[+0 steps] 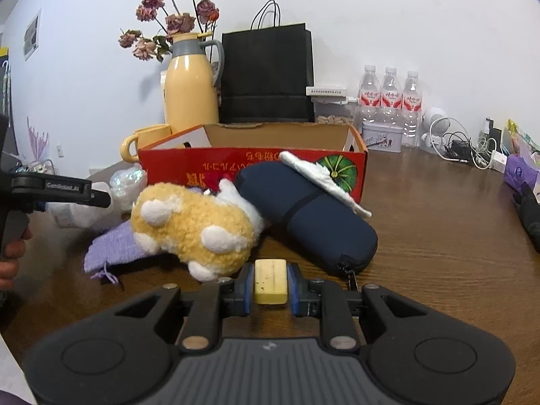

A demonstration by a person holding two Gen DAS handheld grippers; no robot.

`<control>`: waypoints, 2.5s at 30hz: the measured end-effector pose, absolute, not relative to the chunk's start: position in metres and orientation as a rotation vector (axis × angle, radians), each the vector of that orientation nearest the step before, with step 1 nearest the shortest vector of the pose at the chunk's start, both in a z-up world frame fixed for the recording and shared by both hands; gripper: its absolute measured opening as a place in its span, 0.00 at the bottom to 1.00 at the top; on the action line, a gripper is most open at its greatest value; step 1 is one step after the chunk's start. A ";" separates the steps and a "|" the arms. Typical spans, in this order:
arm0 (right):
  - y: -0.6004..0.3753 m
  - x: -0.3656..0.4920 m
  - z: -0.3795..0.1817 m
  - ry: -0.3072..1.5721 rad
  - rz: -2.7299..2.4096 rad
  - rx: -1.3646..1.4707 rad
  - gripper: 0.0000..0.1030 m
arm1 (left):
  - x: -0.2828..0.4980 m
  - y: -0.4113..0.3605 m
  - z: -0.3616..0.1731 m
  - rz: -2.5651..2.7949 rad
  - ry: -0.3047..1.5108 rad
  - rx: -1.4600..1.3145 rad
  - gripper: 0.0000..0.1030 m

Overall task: Organize objects
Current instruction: 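Carry the yellow block and white box into the cardboard box and open both tools, then move both open tools back over the cluttered table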

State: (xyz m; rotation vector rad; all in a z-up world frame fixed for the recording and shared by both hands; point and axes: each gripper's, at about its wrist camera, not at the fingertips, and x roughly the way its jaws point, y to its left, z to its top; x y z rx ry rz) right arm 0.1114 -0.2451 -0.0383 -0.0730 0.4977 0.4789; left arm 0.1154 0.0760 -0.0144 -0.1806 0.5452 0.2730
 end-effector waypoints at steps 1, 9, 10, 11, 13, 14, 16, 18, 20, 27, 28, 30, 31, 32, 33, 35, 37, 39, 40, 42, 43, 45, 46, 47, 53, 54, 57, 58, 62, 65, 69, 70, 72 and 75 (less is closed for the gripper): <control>-0.245 0.111 -0.038 0.494 0.481 -0.071 0.19 | 0.112 0.075 -0.011 0.272 0.531 -0.181 0.80; -0.241 0.122 -0.017 0.410 0.484 -0.056 0.19 | 0.099 0.055 0.033 0.215 0.365 -0.167 0.80; -0.239 0.125 -0.012 0.394 0.484 -0.052 0.19 | 0.102 0.050 0.039 0.201 0.346 -0.161 0.80; -0.238 0.129 -0.008 0.379 0.484 -0.047 0.19 | 0.105 0.046 0.044 0.192 0.330 -0.160 0.80; -0.234 0.138 0.002 0.344 0.487 -0.038 0.19 | 0.113 0.038 0.055 0.178 0.295 -0.160 0.80; -0.232 0.144 0.007 0.325 0.487 -0.034 0.19 | 0.119 0.034 0.062 0.171 0.278 -0.160 0.80; -0.228 0.158 0.018 0.287 0.482 -0.019 0.19 | 0.129 0.026 0.070 0.157 0.252 -0.156 0.80; -0.224 0.175 0.027 0.267 0.473 -0.007 0.19 | 0.145 0.021 0.076 0.154 0.234 -0.155 0.80; -0.218 0.193 0.034 0.254 0.465 0.001 0.19 | 0.162 0.019 0.080 0.151 0.229 -0.160 0.80; -0.194 0.260 0.042 0.268 0.423 0.037 0.19 | 0.230 0.017 0.071 0.184 0.279 -0.154 0.81; -0.191 0.271 0.042 0.279 0.415 0.045 0.19 | 0.239 0.020 0.068 0.190 0.287 -0.156 0.81; -0.186 0.289 0.037 0.305 0.404 0.061 0.19 | 0.258 0.024 0.060 0.205 0.306 -0.161 0.80; -0.183 0.298 0.034 0.317 0.399 0.068 0.19 | 0.263 0.025 0.056 0.214 0.321 -0.156 0.80; -0.179 0.305 0.030 0.331 0.394 0.066 0.19 | 0.269 0.027 0.051 0.226 0.342 -0.151 0.80; -0.176 0.309 0.025 0.346 0.389 0.057 0.19 | 0.274 0.029 0.046 0.232 0.361 -0.152 0.80; -0.169 0.314 0.015 0.381 0.397 0.019 0.19 | 0.281 0.034 0.039 0.239 0.387 -0.156 0.80; -0.164 0.314 0.010 0.399 0.397 -0.007 0.19 | 0.286 0.037 0.034 0.246 0.408 -0.153 0.80; -0.162 0.314 0.008 0.408 0.396 -0.016 0.19 | 0.286 0.036 0.030 0.240 0.422 -0.148 0.81; -0.161 0.314 0.008 0.409 0.394 -0.020 0.19 | 0.286 0.036 0.029 0.237 0.423 -0.143 0.81; -0.161 0.311 0.008 0.406 0.391 -0.030 0.19 | 0.285 0.034 0.028 0.236 0.418 -0.131 0.81; -0.159 0.310 0.008 0.410 0.393 -0.040 0.19 | 0.283 0.032 0.028 0.237 0.415 -0.127 0.81; -0.158 0.309 0.007 0.415 0.389 -0.053 0.19 | 0.282 0.031 0.027 0.237 0.406 -0.123 0.81; -0.157 0.308 0.006 0.419 0.387 -0.061 0.19 | 0.282 0.030 0.027 0.235 0.404 -0.121 0.82; -0.158 0.308 0.005 0.425 0.386 -0.063 0.22 | 0.281 0.030 0.026 0.237 0.405 -0.120 0.84; -0.159 0.301 0.009 0.406 0.356 -0.072 0.95 | 0.273 0.028 0.027 0.235 0.390 -0.124 1.00; -0.159 0.299 0.010 0.401 0.357 -0.076 0.95 | 0.272 0.028 0.028 0.237 0.384 -0.124 1.00; -0.158 0.297 0.010 0.400 0.364 -0.082 0.97 | 0.270 0.028 0.029 0.243 0.375 -0.128 1.00; -0.158 0.297 0.010 0.401 0.365 -0.085 0.98 | 0.269 0.028 0.030 0.242 0.374 -0.129 1.00; -0.157 0.294 0.012 0.389 0.369 -0.088 1.00 | 0.268 0.027 0.030 0.237 0.372 -0.125 1.00; -0.158 0.293 0.012 0.387 0.371 -0.089 1.00 | 0.268 0.027 0.029 0.234 0.373 -0.123 1.00; -0.160 0.290 0.013 0.381 0.370 -0.084 1.00 | 0.263 0.027 0.032 0.233 0.358 -0.136 1.00; -0.160 0.289 0.015 0.377 0.372 -0.082 1.00 | 0.261 0.028 0.033 0.231 0.351 -0.139 1.00; -0.162 0.285 0.018 0.363 0.378 -0.081 1.00 | 0.256 0.028 0.036 0.221 0.335 -0.146 1.00; -0.165 0.274 0.024 0.335 0.390 -0.083 1.00 | 0.248 0.029 0.038 0.210 0.316 -0.146 1.00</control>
